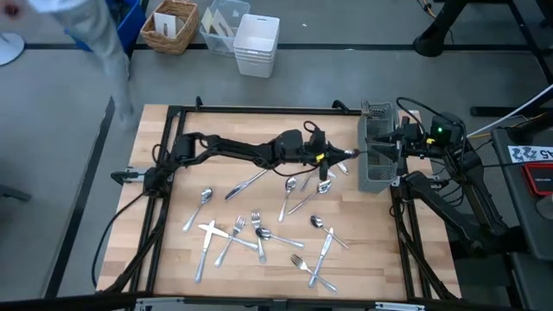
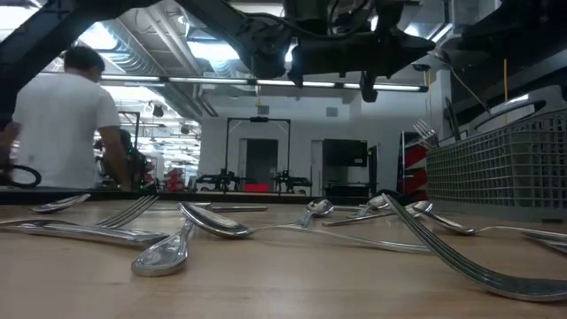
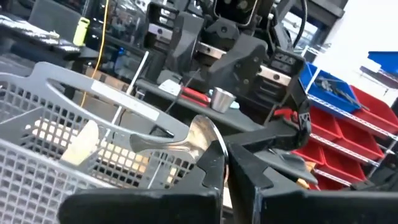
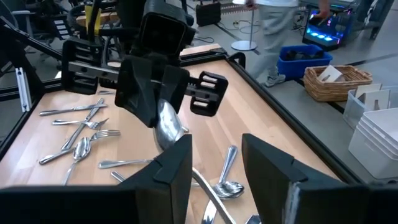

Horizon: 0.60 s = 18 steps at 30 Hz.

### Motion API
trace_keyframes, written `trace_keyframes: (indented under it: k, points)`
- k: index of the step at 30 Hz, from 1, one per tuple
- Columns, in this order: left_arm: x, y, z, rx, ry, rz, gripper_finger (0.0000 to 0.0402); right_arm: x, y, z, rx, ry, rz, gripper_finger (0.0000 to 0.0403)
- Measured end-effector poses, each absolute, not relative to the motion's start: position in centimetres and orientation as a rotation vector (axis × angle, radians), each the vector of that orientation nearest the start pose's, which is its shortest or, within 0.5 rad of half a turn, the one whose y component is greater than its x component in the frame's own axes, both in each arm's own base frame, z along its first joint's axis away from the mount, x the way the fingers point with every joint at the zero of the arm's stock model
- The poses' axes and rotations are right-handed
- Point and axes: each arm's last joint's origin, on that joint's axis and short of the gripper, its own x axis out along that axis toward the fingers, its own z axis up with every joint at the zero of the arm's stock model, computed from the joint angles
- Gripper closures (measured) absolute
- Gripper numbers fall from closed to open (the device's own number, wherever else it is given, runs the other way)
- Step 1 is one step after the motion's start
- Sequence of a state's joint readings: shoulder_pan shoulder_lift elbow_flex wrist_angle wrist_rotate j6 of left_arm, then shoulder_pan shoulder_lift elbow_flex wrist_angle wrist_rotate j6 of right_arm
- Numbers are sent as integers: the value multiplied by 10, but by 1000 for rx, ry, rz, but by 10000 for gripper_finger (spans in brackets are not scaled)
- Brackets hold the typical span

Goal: Sort silverware
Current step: Put the spoon into the right section of the utensil holder

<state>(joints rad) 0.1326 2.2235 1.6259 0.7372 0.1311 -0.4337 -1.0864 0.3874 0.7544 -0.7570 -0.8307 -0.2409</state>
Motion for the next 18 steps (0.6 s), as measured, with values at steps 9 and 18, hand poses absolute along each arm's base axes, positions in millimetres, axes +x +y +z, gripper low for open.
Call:
trace_keyframes:
  k: [9, 18]
  points:
    - [531, 64, 218, -441, -43, 8, 401, 48, -46, 314, 81, 252, -224, 260]
    - [537, 66, 210, -439, -26, 73, 395, 48, -46, 314, 83, 253, -223, 260]
